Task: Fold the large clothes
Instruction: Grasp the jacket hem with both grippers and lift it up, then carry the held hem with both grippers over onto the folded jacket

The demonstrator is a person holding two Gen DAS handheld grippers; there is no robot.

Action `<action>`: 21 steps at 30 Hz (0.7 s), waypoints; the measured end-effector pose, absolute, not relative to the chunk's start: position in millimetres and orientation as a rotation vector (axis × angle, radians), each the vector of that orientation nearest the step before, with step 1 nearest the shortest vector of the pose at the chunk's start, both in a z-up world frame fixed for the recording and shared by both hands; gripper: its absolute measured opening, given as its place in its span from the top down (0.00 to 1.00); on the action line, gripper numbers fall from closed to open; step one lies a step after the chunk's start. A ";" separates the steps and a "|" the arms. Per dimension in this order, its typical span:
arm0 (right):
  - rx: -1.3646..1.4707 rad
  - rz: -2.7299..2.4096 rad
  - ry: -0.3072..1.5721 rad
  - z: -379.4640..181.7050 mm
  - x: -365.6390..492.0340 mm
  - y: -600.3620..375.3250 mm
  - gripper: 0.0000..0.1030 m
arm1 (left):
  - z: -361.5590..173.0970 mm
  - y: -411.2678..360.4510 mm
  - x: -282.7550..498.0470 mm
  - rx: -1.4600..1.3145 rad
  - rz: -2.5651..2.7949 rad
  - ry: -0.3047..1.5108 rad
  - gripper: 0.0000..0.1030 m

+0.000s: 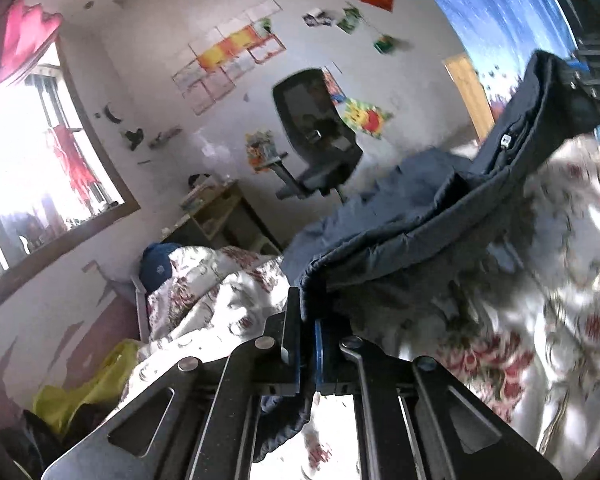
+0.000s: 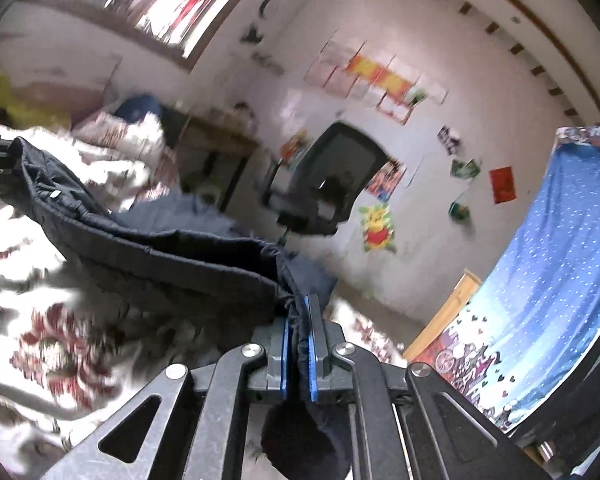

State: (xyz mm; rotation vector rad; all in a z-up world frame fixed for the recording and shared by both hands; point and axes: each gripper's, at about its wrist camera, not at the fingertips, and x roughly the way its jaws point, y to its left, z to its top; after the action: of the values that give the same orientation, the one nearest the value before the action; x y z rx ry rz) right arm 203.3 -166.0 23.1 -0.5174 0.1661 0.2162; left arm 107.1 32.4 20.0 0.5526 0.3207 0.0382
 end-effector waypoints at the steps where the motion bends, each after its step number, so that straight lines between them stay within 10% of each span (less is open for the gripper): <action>1: -0.509 0.214 0.148 29.1 201.9 -166.7 0.94 | 30.9 32.7 106.2 0.545 0.038 0.309 0.95; 21: -0.347 0.217 -0.051 122.7 179.5 -178.4 0.94 | 139.3 35.8 93.9 0.484 0.037 0.185 0.96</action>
State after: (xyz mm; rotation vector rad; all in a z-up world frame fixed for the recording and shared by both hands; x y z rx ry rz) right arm 179.5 -178.4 122.8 -0.3470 -0.0512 0.2172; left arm 93.9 35.8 139.3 0.4843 0.1848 0.0366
